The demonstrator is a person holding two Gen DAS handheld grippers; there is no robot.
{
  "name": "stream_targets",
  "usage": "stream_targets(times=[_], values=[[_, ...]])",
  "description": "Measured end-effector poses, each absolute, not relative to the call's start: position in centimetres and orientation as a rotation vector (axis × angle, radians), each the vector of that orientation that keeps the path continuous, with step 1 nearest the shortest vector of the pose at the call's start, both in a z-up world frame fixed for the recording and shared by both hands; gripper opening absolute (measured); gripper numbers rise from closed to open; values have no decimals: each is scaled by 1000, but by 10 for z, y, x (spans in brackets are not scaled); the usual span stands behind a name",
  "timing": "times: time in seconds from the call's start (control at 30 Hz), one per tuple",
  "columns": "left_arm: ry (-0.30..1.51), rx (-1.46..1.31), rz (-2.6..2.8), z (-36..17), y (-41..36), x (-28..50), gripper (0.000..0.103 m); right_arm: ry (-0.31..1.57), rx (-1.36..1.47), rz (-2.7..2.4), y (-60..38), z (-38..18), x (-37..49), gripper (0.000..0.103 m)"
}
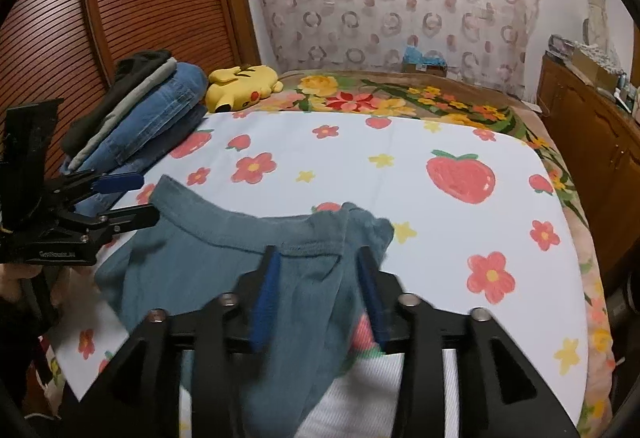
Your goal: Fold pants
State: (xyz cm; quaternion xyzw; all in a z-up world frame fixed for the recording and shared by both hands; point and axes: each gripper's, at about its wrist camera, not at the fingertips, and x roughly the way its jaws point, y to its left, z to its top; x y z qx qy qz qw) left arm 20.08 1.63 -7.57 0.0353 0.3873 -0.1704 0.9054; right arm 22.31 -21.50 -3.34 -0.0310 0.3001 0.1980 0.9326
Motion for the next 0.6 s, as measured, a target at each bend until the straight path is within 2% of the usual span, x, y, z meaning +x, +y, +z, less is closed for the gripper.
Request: stream_targets(times=[0.3, 0.4, 0.6], values=[[876, 78, -354, -96, 16, 204, 79, 664, -59, 390, -216, -44, 235, 48], [894, 80, -345, -102, 18, 205, 79, 675, -65, 368, -217, -45, 240, 57], [901, 95, -336, -107, 17, 204, 79, 706, -80, 374, -214, -50, 248, 60]])
